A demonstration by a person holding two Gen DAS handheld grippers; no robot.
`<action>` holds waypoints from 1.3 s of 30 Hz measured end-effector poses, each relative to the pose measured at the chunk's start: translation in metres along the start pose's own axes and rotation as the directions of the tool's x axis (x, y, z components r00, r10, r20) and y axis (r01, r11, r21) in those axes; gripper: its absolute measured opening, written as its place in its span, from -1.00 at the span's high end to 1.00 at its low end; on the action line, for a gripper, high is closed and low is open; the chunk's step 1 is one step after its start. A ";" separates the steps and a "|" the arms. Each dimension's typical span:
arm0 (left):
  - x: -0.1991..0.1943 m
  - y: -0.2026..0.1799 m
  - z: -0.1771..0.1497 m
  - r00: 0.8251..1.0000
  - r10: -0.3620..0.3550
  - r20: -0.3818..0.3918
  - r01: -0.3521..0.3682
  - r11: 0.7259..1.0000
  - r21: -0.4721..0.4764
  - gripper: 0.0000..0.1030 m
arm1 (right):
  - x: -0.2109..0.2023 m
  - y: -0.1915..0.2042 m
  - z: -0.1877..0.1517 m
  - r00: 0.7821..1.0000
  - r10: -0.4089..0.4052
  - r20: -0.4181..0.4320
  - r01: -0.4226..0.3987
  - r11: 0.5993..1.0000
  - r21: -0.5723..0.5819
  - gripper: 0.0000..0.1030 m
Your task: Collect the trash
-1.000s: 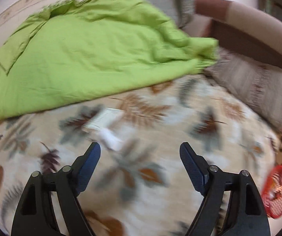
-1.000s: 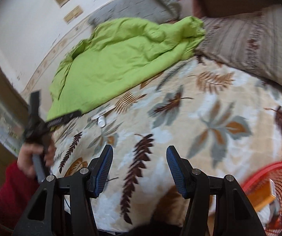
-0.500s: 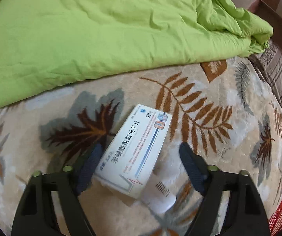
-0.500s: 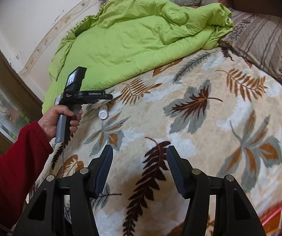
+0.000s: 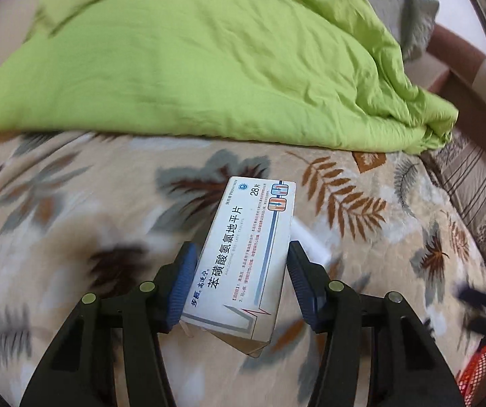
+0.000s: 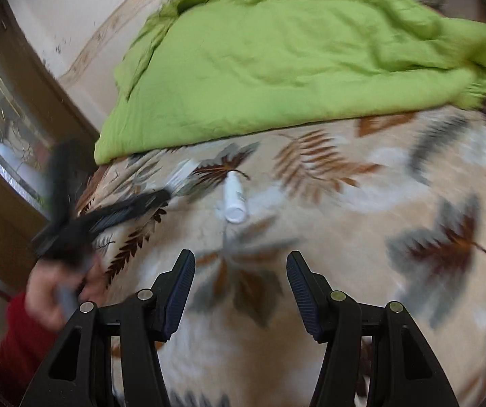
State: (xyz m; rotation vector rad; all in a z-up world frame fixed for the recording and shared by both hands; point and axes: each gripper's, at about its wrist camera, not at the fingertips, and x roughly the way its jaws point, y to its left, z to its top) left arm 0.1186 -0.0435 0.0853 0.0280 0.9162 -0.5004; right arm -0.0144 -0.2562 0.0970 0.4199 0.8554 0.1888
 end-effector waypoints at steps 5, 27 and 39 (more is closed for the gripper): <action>-0.035 0.020 -0.039 0.999 0.029 0.029 -0.028 0.999 -0.040 -0.04 | 0.077 0.014 0.043 0.996 0.052 -0.077 -0.052 0.999 -0.004 -0.09; -0.072 -0.008 -0.107 0.996 0.023 0.080 -0.023 1.000 -0.002 -0.04 | 0.007 0.033 -0.062 0.996 -0.093 -0.016 0.092 0.995 -0.027 0.37; -0.144 -0.071 -0.159 0.989 0.009 0.150 -0.025 0.994 0.110 -0.04 | -0.110 0.039 -0.162 0.983 -0.123 0.139 0.116 0.992 0.057 0.37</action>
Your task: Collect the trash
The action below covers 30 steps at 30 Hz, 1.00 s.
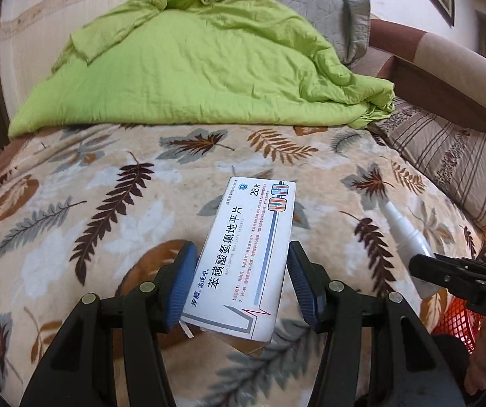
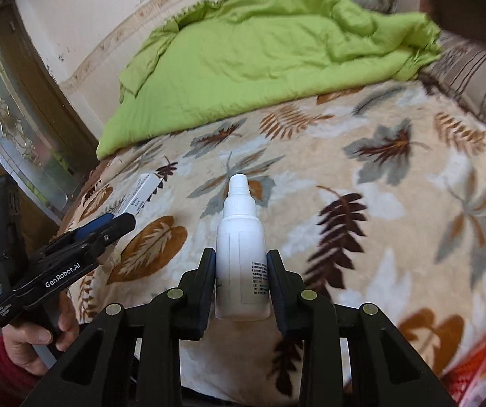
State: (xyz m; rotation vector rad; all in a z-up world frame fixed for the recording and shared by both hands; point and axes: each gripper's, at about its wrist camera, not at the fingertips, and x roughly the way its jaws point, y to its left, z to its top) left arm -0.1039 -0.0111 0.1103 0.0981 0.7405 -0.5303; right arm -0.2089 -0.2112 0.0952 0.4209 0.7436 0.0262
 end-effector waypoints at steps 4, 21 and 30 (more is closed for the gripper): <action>-0.013 -0.015 -0.015 1.000 0.024 0.018 -0.024 1.000 0.009 -0.04 | -0.015 -0.004 -0.013 0.998 -0.044 0.045 0.044 0.999 -0.004 0.37; -0.015 -0.046 -0.035 1.000 0.024 -0.002 -0.024 0.996 0.092 -0.04 | 0.000 -0.036 -0.029 0.998 -0.060 0.013 0.058 0.995 0.085 0.37; -0.007 -0.053 -0.036 0.999 0.002 -0.033 0.001 0.994 0.106 -0.04 | -0.002 -0.036 -0.029 0.999 -0.047 0.020 0.045 0.995 0.087 0.37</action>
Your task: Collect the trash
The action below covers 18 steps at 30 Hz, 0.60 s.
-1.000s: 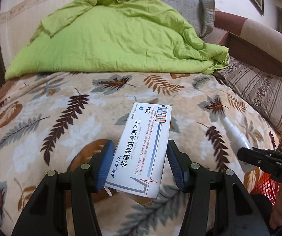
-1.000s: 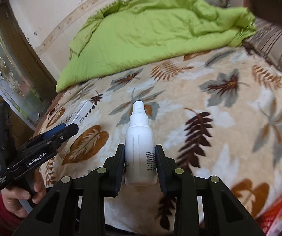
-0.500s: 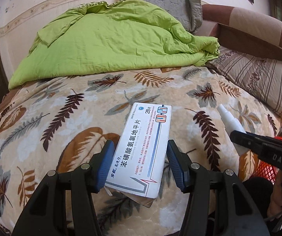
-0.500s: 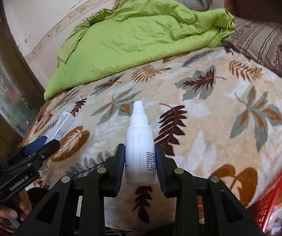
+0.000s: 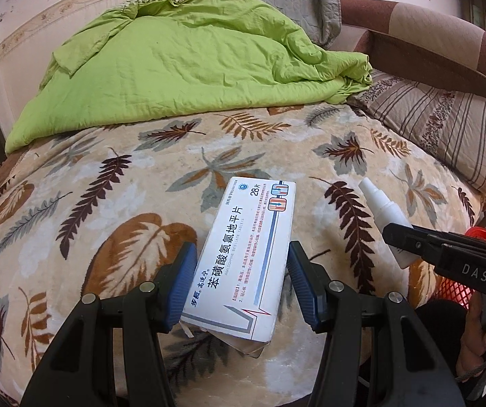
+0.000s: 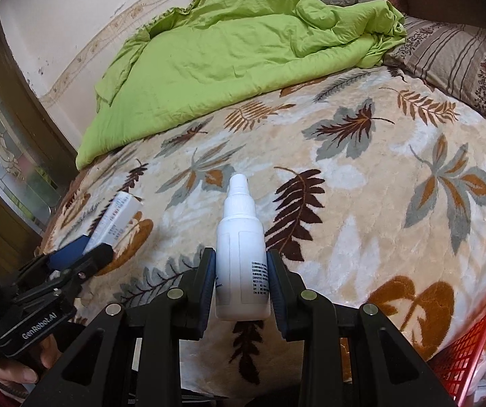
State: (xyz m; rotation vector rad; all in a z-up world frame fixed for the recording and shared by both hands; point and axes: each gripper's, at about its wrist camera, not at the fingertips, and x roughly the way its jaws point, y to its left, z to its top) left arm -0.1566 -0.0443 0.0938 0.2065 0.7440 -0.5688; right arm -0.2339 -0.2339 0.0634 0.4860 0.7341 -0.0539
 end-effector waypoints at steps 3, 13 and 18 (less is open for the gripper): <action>-0.001 -0.008 0.005 0.999 -0.042 -0.001 0.042 0.999 0.011 -0.04 | -0.015 -0.002 0.000 1.000 0.009 0.025 -0.009 1.000 0.010 0.37; -0.011 -0.092 0.026 0.965 -0.263 -0.002 0.259 0.952 0.159 -0.04 | -0.119 -0.055 -0.020 0.987 -0.075 0.141 0.052 0.985 0.162 0.37; -0.018 -0.148 0.034 0.920 -0.391 -0.034 0.388 0.893 0.228 -0.04 | -0.172 -0.097 -0.042 0.965 -0.190 0.181 0.135 0.951 0.280 0.36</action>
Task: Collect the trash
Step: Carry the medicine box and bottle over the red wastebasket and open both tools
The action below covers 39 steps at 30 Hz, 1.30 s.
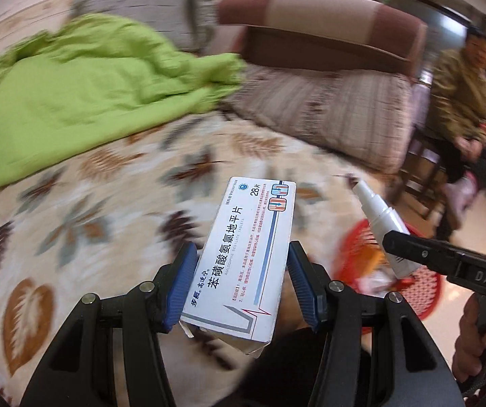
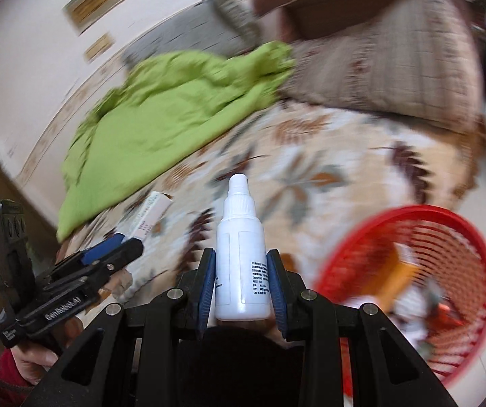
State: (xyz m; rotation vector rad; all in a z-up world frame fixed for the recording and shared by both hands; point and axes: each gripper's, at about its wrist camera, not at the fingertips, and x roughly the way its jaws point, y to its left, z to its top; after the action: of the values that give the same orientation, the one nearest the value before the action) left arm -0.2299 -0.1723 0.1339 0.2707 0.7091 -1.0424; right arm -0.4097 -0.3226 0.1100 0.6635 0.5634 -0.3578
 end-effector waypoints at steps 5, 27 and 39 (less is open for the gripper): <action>0.020 -0.050 0.015 0.992 -0.124 -0.028 0.126 0.991 0.047 -0.04 | -0.037 -0.048 -0.002 0.994 -0.104 0.037 0.100 0.990 0.104 0.36; 0.074 -0.138 0.018 0.954 -0.257 -0.156 0.274 0.956 0.105 -0.04 | -0.061 -0.106 -0.010 0.984 -0.171 0.058 0.154 0.962 0.224 0.36; 0.092 -0.163 0.008 0.942 -0.259 -0.213 0.291 0.947 0.135 -0.04 | -0.057 -0.125 -0.013 0.983 -0.175 0.046 0.159 0.956 0.248 0.36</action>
State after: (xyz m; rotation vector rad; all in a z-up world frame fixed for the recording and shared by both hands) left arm -0.3383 -0.3206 0.0997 0.4289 0.8535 -1.3595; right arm -0.5198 -0.3983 0.0764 0.8391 0.5167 -0.6134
